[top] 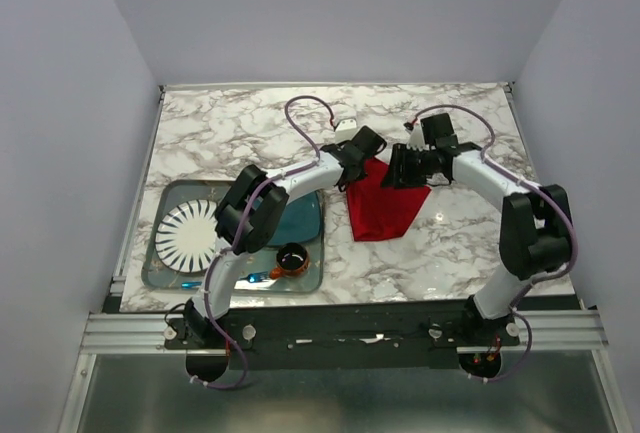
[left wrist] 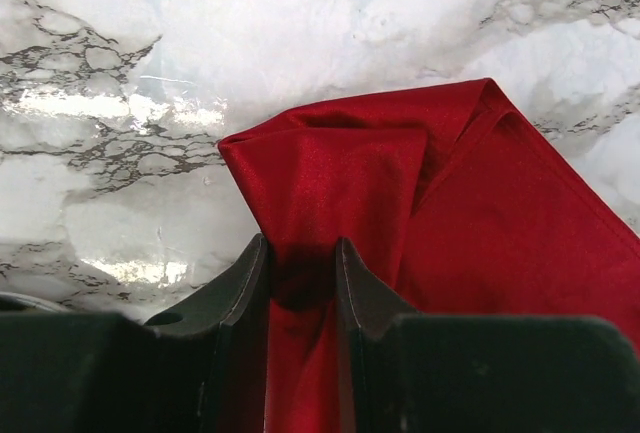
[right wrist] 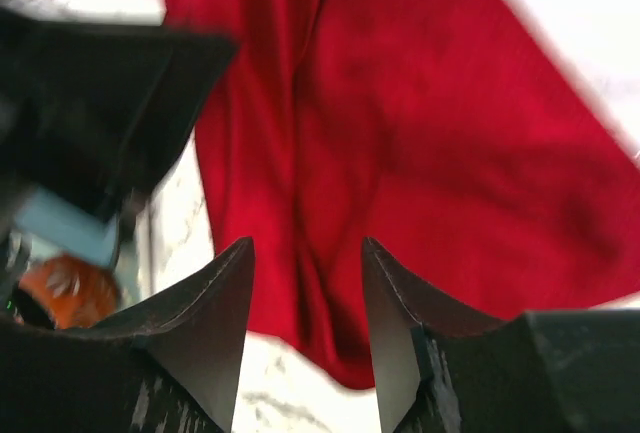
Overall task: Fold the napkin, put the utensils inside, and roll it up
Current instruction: Roll the napkin with the utensil
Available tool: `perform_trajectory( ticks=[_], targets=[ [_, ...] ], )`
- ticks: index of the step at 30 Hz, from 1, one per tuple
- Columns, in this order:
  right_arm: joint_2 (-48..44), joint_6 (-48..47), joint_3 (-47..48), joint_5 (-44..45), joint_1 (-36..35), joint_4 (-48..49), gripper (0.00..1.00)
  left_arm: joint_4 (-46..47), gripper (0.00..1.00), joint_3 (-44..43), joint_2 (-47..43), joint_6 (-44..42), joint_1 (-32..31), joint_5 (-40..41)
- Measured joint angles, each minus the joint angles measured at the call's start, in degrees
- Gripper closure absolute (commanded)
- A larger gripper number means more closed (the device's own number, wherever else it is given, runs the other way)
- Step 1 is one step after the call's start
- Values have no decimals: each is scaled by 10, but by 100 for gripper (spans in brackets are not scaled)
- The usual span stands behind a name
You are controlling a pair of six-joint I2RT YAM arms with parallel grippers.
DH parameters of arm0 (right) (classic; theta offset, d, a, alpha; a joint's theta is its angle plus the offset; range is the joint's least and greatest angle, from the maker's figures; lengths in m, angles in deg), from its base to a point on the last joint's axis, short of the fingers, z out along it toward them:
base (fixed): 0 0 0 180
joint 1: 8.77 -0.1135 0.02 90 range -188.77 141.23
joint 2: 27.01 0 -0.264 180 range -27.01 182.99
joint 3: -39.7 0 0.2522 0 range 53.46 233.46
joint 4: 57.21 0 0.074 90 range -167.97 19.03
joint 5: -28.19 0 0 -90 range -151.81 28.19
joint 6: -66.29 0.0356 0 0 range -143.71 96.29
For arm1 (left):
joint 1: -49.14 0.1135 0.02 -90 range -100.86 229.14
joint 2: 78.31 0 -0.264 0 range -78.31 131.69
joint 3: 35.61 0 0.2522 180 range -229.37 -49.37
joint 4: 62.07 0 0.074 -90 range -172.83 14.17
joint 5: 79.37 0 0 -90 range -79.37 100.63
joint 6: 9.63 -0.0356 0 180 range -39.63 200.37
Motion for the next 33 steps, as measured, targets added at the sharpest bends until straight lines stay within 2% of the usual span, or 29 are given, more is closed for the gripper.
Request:
perform_trajectory(
  ticks=[4, 10, 12, 13, 19, 24, 26, 29, 31, 33],
  targets=[
    [-77, 25, -98, -11, -15, 39, 57, 1, 100, 4, 1, 11, 5, -14],
    [-121, 70, -232, -17, -80, 105, 47, 18, 100, 27, 1, 31, 16, -36],
    [-122, 70, -235, -5, -107, 120, 44, 23, 100, 31, -1, 35, 18, -40],
    [-134, 60, -234, 52, -160, 163, 43, 31, 100, 39, -5, 41, 20, -47],
    [-138, 49, -212, 151, -203, 173, 39, 47, 100, 54, -13, 46, 24, -58],
    [-148, 48, -170, 247, -211, 126, 36, 68, 100, 74, -22, 49, 26, -66],
    [-161, 43, -170, 261, -210, 113, 34, 74, 100, 81, -25, 50, 27, -69],
    [-168, 29, -164, 261, -216, 112, 38, 74, 100, 82, -26, 54, 29, -76],
    [-159, 19, -162, 261, -228, 123, 49, 74, 100, 82, -26, 56, 31, -81],
    [-141, 15, -162, 261, -239, 139, 53, 74, 100, 83, -27, 58, 33, -85]
  ],
)
